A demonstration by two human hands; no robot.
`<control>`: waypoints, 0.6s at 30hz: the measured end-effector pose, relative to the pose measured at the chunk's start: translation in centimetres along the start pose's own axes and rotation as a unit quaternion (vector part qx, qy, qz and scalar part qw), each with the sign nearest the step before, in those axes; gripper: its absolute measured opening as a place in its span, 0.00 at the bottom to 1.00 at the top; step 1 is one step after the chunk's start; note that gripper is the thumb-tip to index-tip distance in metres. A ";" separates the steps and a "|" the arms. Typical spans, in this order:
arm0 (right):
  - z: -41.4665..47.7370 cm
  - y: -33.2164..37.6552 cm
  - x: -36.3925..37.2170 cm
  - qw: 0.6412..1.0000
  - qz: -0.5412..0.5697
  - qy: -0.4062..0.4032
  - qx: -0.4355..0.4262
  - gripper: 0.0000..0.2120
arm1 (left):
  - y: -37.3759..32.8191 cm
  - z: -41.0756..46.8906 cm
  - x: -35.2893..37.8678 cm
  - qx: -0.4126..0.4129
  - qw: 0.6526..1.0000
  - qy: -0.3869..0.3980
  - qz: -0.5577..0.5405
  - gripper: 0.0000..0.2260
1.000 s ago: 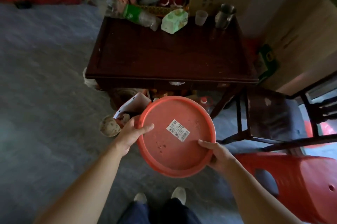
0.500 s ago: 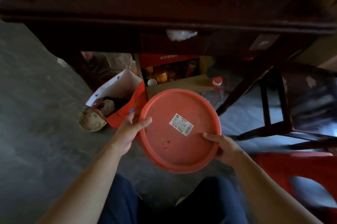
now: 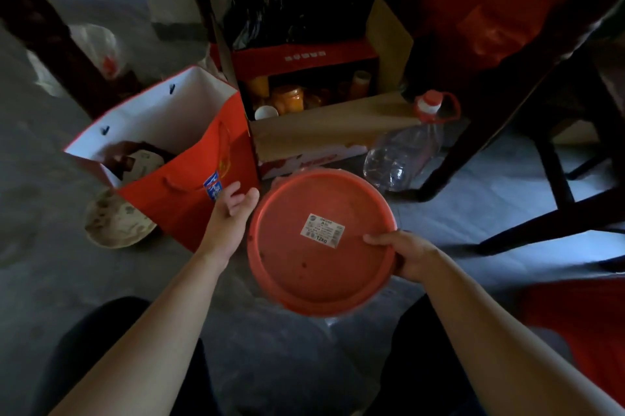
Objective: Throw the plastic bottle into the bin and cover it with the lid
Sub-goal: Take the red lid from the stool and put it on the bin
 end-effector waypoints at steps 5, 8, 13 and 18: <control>0.0 -0.1 0.0 1.000 -0.010 -0.021 0.004 0.25 | 1.3 0.0 -0.4 -0.010 1.000 -0.009 -0.009 0.36; 0.2 0.4 -0.3 0.999 -0.043 -0.026 0.011 0.22 | 1.3 -0.4 -0.5 -0.014 1.000 -0.009 -0.006 0.40; 0.6 1.7 -1.4 0.980 -0.168 -0.106 -0.009 0.21 | 2.2 0.1 -0.4 -0.018 1.000 -0.010 -0.006 0.37; 0.1 2.9 -0.8 0.886 -0.399 -0.233 -0.022 0.23 | 3.2 0.1 -0.4 -0.024 1.000 -0.015 -0.006 0.34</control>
Point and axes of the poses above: each hand's wrist, its own z-axis towards the middle knuckle, its own x-axis out of the palm, y = z × x, the point moved 7 cm from there along z, towards the middle knuckle, and after that the axes turned 12 degrees about y, right-handed, at the moved point
